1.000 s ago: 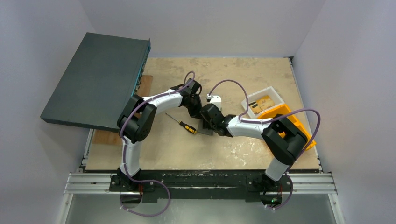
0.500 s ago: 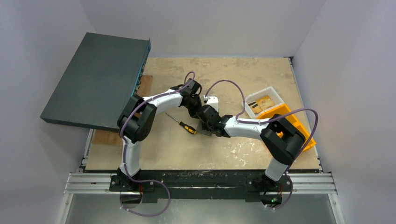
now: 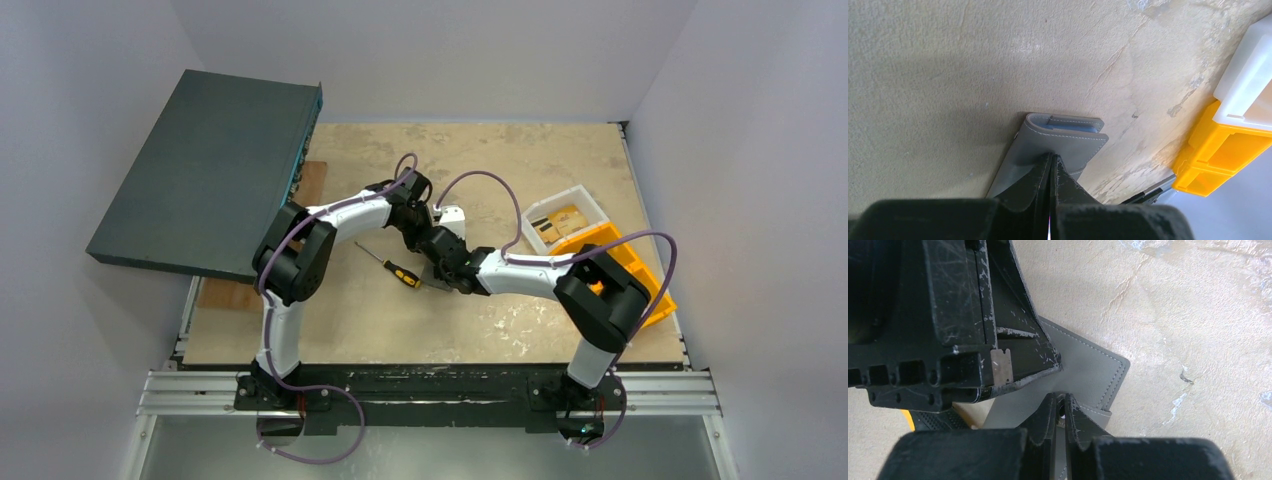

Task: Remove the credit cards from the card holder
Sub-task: Open the card holder at the center of the board.

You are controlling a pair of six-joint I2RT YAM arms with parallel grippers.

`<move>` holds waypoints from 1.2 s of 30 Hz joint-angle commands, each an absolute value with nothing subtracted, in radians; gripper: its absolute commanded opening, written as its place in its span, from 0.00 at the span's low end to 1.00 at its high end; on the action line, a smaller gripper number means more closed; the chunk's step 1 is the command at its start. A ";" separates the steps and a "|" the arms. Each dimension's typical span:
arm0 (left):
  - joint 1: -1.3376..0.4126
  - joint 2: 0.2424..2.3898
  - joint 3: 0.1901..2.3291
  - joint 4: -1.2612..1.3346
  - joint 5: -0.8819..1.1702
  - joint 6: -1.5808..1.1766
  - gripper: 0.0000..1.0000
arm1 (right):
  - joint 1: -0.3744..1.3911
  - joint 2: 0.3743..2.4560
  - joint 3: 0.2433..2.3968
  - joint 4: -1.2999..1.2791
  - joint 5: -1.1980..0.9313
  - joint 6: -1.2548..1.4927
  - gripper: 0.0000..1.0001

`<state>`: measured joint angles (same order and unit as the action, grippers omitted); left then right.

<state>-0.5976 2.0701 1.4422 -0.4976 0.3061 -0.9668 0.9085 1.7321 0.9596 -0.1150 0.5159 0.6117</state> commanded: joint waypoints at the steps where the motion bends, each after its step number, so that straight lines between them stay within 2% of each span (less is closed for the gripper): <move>1: -0.605 2.155 1.429 -0.590 0.202 -0.940 0.00 | 0.918 1.721 0.917 -0.210 0.416 0.690 0.00; 14: -0.599 2.164 1.435 -0.595 0.186 -0.914 0.00 | 0.723 1.479 0.718 -0.061 0.199 0.787 0.00; 21: -0.601 2.095 1.476 -0.575 0.218 -0.851 0.00 | 0.646 1.362 0.715 -0.083 0.165 0.800 0.00; 29: -0.601 1.939 1.542 -0.641 0.228 -0.741 0.28 | 0.627 1.262 0.813 -0.179 0.197 0.764 0.00; 36: -0.601 1.802 1.463 -0.658 0.215 -0.703 0.33 | 0.627 1.291 0.918 -0.230 0.166 0.731 0.00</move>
